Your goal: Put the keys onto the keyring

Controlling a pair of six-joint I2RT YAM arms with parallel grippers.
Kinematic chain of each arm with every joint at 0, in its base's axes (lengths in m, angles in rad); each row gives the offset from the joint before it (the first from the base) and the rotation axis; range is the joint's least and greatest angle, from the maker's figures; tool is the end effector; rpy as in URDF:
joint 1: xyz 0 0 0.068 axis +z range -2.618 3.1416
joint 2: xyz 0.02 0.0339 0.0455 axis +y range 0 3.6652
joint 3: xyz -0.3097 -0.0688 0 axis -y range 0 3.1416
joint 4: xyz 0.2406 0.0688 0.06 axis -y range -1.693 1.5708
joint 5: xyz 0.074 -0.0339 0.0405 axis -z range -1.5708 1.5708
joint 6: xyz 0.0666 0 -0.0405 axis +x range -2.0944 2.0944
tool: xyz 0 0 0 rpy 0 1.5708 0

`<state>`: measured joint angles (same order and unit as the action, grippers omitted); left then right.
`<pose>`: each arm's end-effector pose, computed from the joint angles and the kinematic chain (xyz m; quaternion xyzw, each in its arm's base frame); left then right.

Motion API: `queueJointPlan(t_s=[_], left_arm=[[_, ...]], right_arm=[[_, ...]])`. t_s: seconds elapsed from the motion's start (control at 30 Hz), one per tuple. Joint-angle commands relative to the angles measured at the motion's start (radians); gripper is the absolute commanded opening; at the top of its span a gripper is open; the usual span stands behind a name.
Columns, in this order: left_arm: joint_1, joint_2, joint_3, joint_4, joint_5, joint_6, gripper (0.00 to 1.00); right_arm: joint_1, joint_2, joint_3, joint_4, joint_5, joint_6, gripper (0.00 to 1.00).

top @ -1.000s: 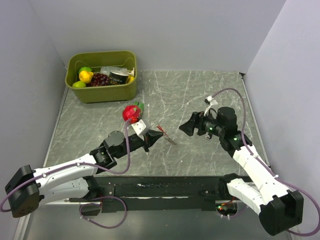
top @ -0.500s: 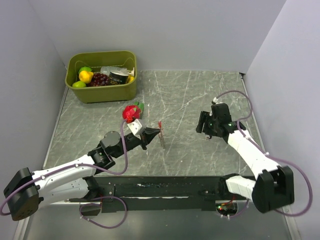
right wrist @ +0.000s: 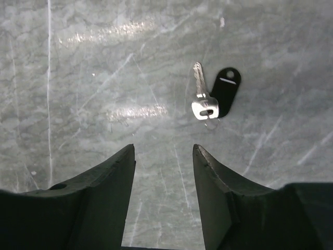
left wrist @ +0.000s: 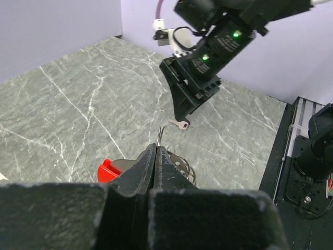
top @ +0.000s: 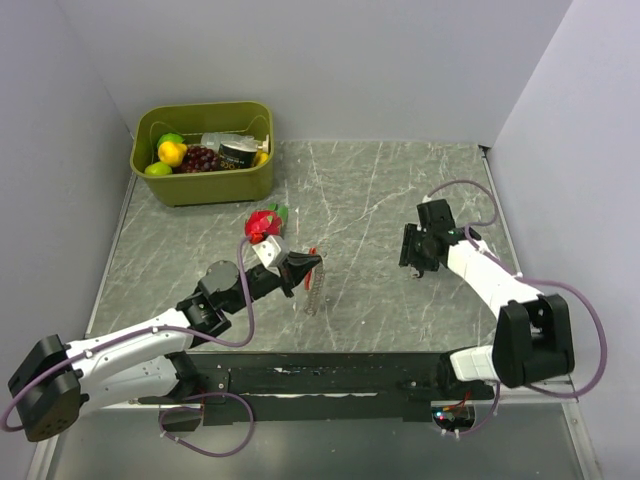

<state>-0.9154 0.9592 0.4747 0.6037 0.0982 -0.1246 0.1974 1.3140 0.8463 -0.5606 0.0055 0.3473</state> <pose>0.1303 -0.1802 0.3248 0.2892 0.5976 -0.3995 0.6321 0.2508 0.0498 0.2377 0.0729 0.9607 0.0695 0.2588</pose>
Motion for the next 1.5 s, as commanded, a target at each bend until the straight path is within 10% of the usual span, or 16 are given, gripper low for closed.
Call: queueJointPlan(t_s=[0.0,1.47], left_arm=[[0.007,0.018,0.011,0.077,0.040,-0.012,0.01],[0.012,0.082,-0.005,0.162,0.109,-0.060,0.01]], right_arm=[[-0.006,0.079,0.063,-0.016,-0.001,-0.027,0.52],[-0.006,0.300,0.123,-0.068,0.182,-0.065,0.29]])
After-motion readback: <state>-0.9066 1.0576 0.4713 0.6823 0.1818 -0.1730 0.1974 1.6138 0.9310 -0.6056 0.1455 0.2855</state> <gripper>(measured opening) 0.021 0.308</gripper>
